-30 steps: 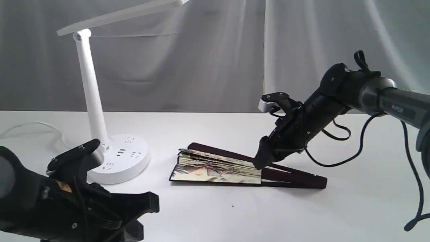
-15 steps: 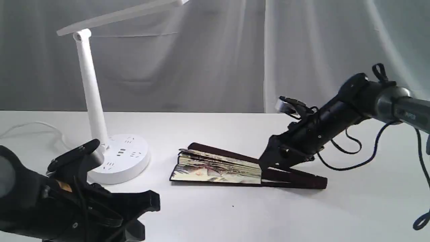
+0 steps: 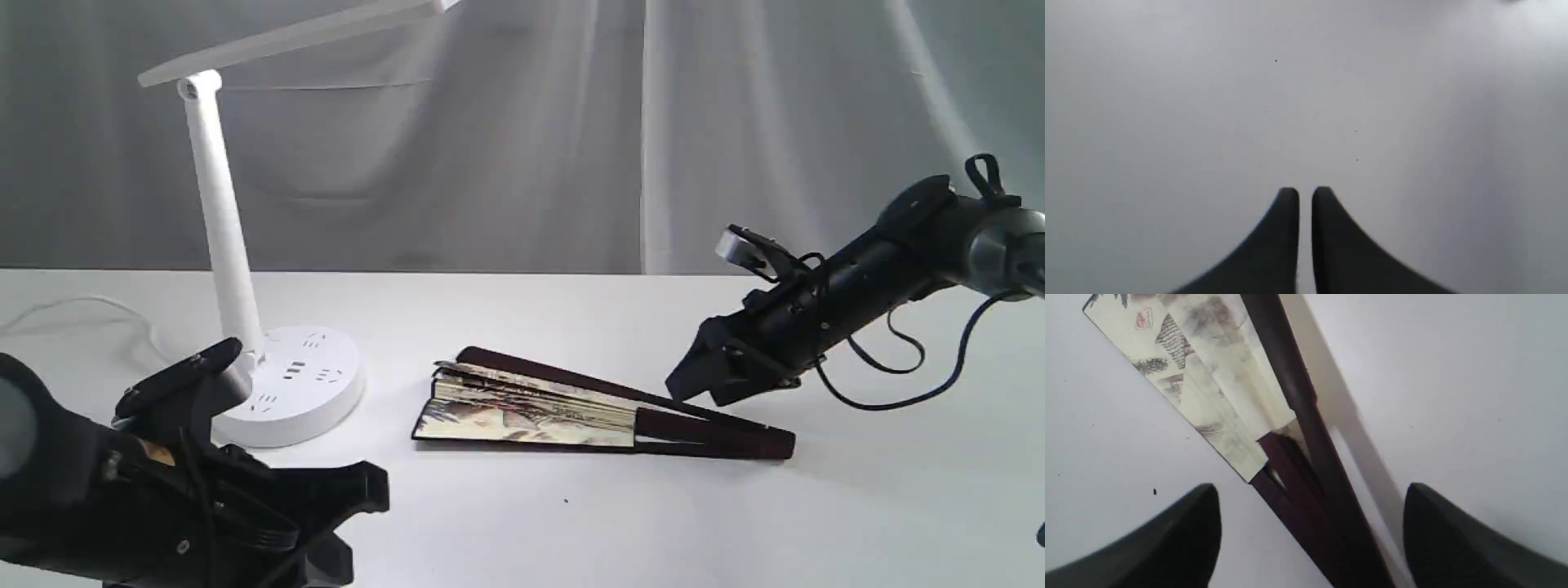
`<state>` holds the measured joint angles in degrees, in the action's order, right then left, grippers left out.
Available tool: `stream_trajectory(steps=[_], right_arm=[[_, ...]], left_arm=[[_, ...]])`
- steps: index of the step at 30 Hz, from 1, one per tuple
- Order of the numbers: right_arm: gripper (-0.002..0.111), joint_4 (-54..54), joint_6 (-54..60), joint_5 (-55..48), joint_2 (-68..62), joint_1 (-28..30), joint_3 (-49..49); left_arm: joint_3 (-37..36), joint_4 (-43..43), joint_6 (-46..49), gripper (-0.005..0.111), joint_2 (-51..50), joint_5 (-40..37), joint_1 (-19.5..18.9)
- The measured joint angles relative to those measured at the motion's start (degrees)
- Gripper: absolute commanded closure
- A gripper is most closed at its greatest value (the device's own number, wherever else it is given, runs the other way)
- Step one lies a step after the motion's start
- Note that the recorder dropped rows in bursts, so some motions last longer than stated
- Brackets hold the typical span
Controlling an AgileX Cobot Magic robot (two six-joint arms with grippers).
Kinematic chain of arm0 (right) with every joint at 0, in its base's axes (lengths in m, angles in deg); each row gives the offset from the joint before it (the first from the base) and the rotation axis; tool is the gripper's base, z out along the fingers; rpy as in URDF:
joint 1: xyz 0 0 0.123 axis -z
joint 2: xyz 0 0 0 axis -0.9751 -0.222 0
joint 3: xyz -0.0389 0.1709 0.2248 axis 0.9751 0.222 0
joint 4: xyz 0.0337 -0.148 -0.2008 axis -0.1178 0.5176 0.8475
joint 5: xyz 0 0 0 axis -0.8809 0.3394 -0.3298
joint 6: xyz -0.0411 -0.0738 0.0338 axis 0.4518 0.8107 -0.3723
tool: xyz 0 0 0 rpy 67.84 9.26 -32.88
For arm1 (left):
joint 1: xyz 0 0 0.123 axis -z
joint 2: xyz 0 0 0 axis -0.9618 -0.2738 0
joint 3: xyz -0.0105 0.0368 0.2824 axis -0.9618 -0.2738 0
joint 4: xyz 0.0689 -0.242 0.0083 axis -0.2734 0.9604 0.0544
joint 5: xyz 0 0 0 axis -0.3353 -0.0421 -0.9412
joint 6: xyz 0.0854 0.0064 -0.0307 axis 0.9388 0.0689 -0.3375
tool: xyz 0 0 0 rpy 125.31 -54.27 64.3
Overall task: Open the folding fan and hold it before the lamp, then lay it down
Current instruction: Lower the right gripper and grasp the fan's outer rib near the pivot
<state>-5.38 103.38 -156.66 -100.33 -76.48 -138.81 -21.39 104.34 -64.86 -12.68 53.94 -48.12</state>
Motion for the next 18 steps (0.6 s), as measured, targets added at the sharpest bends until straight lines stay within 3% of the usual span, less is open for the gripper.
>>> stream_trajectory(steps=[18], right_arm=[[0.054,-5.66,0.67,-0.12,-3.25,-0.03,0.00]], left_arm=[[0.00,0.00,0.00,0.101,0.00,-0.21,0.00]])
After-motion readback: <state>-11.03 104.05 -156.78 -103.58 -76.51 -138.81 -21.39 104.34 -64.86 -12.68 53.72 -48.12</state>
